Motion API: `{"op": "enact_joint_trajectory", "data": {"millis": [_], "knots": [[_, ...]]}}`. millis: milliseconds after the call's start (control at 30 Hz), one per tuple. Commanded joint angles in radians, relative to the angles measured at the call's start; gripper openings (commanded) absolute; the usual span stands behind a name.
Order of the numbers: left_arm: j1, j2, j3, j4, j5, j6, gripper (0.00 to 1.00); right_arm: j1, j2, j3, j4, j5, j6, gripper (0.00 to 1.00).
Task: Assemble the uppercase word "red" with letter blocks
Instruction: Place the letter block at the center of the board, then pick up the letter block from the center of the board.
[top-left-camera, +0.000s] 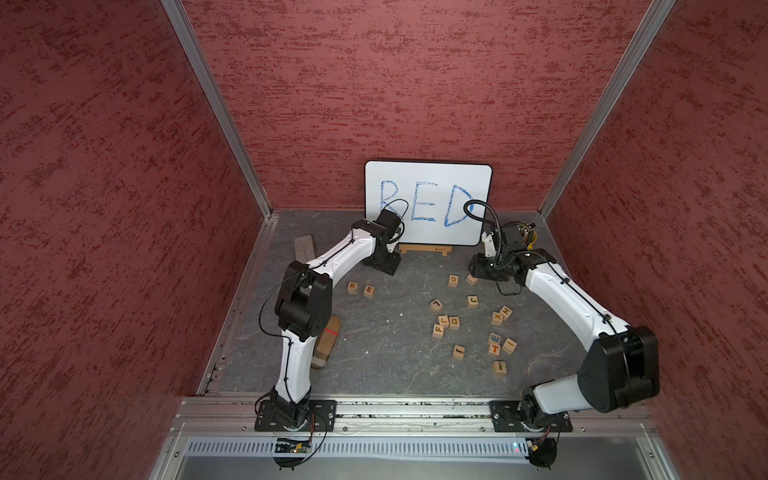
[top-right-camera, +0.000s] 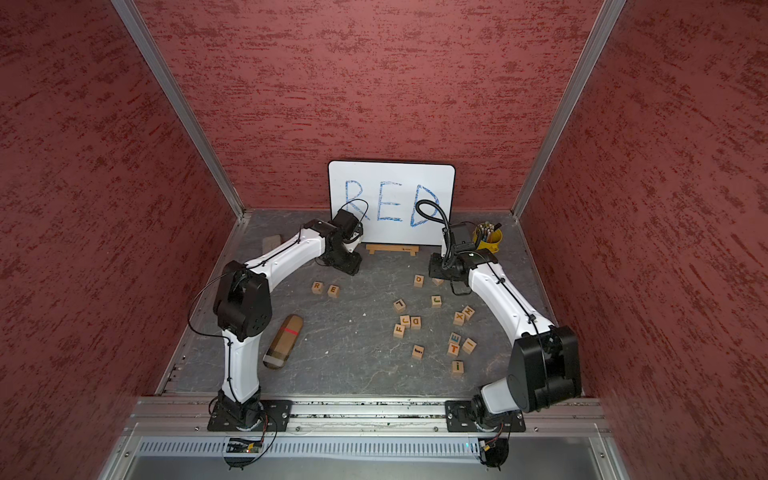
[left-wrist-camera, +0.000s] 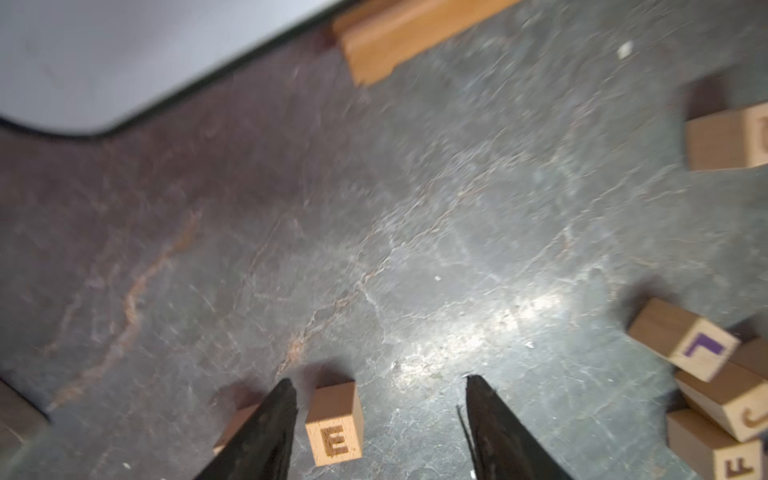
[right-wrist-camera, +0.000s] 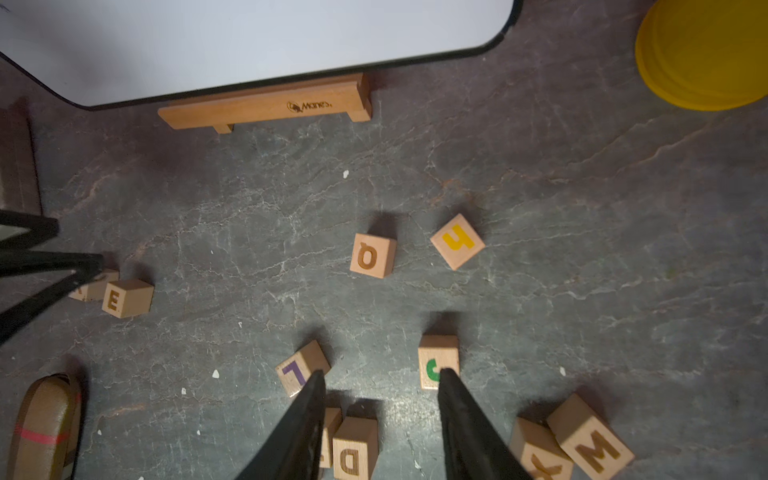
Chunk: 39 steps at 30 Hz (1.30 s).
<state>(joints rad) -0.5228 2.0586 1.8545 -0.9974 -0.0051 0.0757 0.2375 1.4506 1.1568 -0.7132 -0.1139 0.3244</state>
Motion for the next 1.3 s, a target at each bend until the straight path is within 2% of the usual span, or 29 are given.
{"op": "enact_joint_trajectory", "data": {"millis": [0,100,233,333,600,767,1000,1267], "knots": [[-0.023,-0.002,0.149,-0.038,0.017,0.106,0.72,-0.003,-0.049,-0.053,-0.108,-0.018,0.010,0.47],[-0.028,0.054,0.329,-0.110,0.064,0.120,0.79,0.041,-0.067,-0.093,-0.153,-0.003,0.039,0.48],[-0.016,0.129,0.548,-0.203,0.163,0.098,0.89,0.169,-0.077,-0.135,-0.149,0.002,0.133,0.50],[-0.013,0.148,0.611,-0.229,0.187,0.102,0.91,0.250,-0.072,-0.150,-0.132,0.017,0.206,0.50],[0.060,0.127,0.596,-0.223,0.300,0.075,0.92,0.359,-0.003,-0.199,-0.080,0.054,0.305,0.51],[0.079,0.108,0.576,-0.227,0.315,0.096,0.92,0.364,0.039,-0.211,-0.071,0.093,0.314,0.51],[0.081,0.054,0.466,-0.182,0.314,0.110,0.92,0.365,0.105,-0.211,-0.051,0.121,0.306,0.51],[0.085,0.049,0.454,-0.187,0.324,0.106,0.92,0.365,0.176,-0.192,-0.038,0.152,0.274,0.50]]}}
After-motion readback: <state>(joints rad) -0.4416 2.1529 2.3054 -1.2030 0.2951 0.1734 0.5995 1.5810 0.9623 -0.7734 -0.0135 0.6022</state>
